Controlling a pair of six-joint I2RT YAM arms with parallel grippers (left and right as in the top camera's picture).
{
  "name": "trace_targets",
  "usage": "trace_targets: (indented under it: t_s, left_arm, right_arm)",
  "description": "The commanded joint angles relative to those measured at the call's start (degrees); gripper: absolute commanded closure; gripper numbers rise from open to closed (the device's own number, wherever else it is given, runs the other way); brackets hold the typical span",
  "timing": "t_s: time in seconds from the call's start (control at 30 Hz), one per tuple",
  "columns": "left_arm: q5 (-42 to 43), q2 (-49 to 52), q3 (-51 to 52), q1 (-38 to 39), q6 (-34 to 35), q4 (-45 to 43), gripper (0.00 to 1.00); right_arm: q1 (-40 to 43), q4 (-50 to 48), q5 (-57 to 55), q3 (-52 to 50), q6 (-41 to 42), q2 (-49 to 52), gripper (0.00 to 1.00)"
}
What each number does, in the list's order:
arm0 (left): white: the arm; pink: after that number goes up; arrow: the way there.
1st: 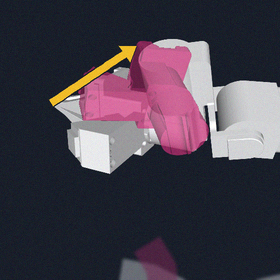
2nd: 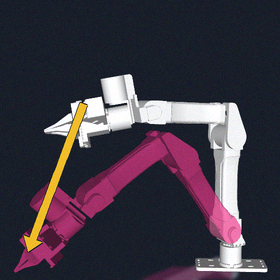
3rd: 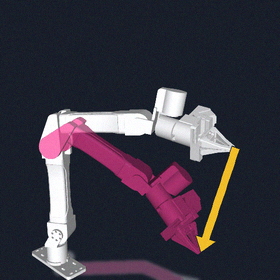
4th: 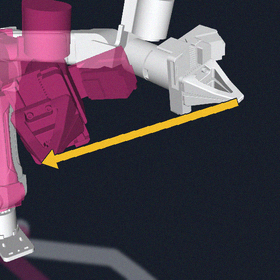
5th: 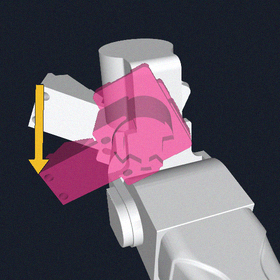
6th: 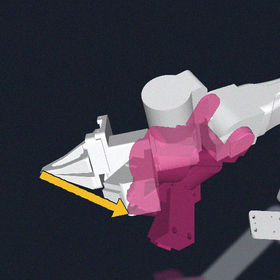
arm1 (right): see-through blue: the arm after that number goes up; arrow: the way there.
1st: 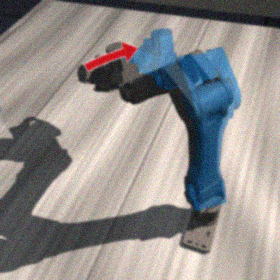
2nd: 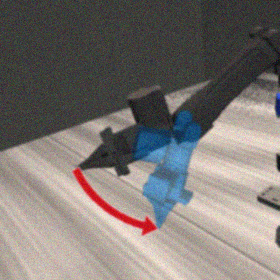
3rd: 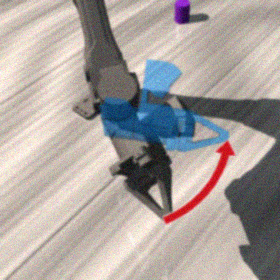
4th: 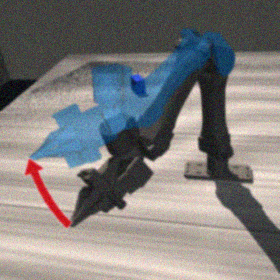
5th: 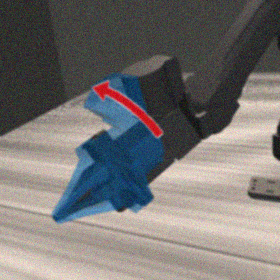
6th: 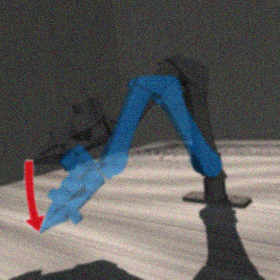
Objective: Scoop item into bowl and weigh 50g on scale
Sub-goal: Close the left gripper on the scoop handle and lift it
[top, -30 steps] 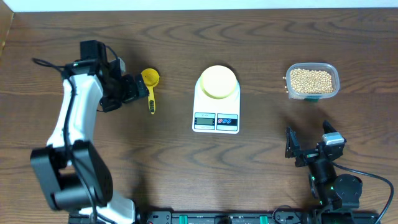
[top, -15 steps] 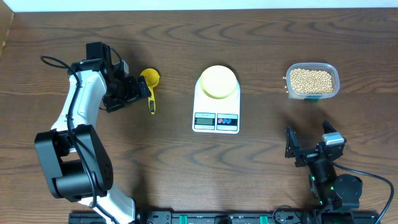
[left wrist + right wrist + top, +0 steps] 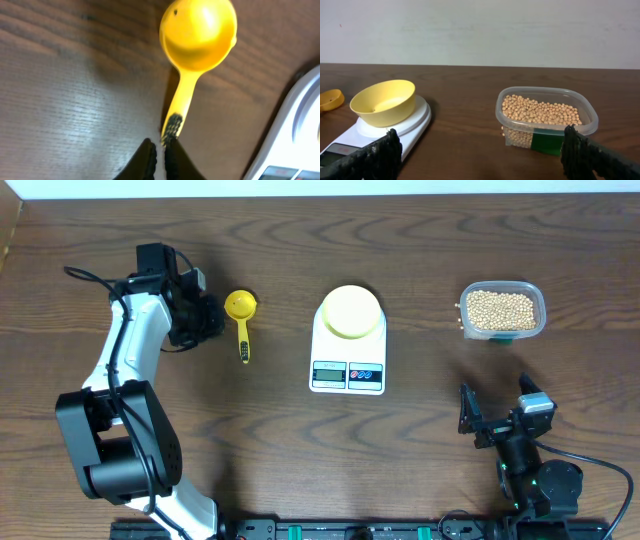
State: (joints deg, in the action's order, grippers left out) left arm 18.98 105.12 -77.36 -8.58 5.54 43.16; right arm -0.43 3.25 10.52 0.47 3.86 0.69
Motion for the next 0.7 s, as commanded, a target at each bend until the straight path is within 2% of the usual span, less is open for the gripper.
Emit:
trace_targets:
  t_s: [0.0, 0.03, 0.07, 0.1, 0.13, 0.17, 0.23, 0.3, 0.47, 0.67]
  left_arm:
    - [-0.6, -0.2, 0.3, 0.0, -0.6, -2.5, 0.92]
    - [-0.7, -0.2, 0.3, 0.0, -0.8, -3.1, 0.91]
    - [-0.7, -0.2, 0.3, 0.1, -1.0, -3.6, 0.84]
    - [-0.8, -0.2, 0.3, 0.2, -1.0, -3.9, 0.69]
    - [-0.8, -0.2, 0.3, 0.4, -1.0, -4.1, 0.50]
    - [-0.8, -0.2, 0.3, 0.7, -1.4, -4.2, 0.38]
    - [-0.8, 0.0, 0.3, 2.0, -3.4, -4.7, 0.31]
    - [-2.3, 0.5, 0.3, 3.6, -4.2, -5.4, 0.27]
    - [-10.1, 3.2, 0.3, 8.2, -4.2, -6.6, 0.27]
    - [-11.4, 8.0, 0.3, 10.4, -4.2, -6.1, 0.27]
  right_arm:
    - [0.3, 0.2, 0.0, -0.2, -0.1, -0.3, 0.01]
    - [0.3, 0.2, 0.0, -0.2, -0.1, -0.3, 0.01]
    - [0.3, 0.2, 0.0, -0.2, -0.1, -0.3, 0.01]
    - [0.3, 0.2, 0.0, -0.2, -0.1, -0.3, 0.01]
    - [0.3, 0.2, 0.0, -0.2, -0.1, -0.3, 0.01]
    - [0.3, 0.2, 0.0, -0.2, -0.1, -0.3, 0.01]
    - [0.3, 0.2, 0.0, -0.2, -0.1, -0.3, 0.01]
    - [0.3, 0.2, 0.0, -0.2, -0.1, -0.3, 0.01]
    - [0.3, 0.2, 0.0, -0.2, -0.1, -0.3, 0.01]
    - [0.3, 0.2, 0.0, -0.2, -0.1, -0.3, 0.01]
